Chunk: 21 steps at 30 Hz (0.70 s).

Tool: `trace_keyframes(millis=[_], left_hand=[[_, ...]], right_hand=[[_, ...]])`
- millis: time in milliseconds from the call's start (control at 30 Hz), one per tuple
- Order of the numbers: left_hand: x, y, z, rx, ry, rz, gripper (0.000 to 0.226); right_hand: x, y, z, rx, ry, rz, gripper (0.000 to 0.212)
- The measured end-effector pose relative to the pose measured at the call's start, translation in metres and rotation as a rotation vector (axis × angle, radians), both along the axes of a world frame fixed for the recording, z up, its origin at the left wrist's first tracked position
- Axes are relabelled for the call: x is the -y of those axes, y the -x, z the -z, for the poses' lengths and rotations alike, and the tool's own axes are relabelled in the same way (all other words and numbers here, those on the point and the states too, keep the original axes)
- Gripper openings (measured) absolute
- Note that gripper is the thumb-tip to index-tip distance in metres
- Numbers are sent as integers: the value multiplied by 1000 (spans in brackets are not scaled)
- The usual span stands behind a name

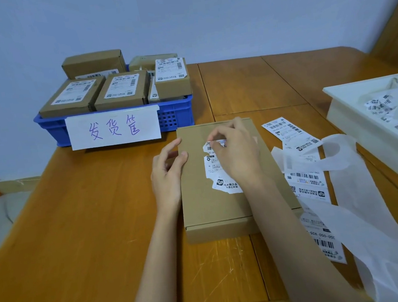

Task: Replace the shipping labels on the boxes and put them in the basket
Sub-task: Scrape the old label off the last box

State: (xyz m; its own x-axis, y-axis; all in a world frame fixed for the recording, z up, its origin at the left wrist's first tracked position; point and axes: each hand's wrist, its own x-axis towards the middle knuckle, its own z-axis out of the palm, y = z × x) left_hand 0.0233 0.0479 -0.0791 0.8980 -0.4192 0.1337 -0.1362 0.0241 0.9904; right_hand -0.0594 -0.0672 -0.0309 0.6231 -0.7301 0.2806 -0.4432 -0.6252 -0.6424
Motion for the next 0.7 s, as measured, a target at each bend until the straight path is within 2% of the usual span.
trace_keyframes(millis=[200, 300, 333, 433, 467, 567, 700], left_hand=[[1, 2, -2, 20, 15, -25, 28], [1, 3, -3, 12, 31, -25, 28], [1, 3, -3, 8, 31, -22, 28], [0, 4, -3, -14, 34, -16, 28], [0, 4, -3, -15, 33, -17, 28], [0, 4, -3, -15, 27, -22, 29], [0, 4, -3, -15, 22, -19, 29]], right_hand=[[-4, 4, -1, 101, 73, -78, 12], [-4, 11, -3, 70, 95, -34, 8], [-4, 12, -4, 79, 67, -7, 11], [-4, 11, -6, 126, 20, 24, 46], [-4, 11, -6, 107, 17, 28, 51], [-3, 11, -7, -48, 35, 76, 31], [-3, 9, -5, -44, 90, 51, 9]])
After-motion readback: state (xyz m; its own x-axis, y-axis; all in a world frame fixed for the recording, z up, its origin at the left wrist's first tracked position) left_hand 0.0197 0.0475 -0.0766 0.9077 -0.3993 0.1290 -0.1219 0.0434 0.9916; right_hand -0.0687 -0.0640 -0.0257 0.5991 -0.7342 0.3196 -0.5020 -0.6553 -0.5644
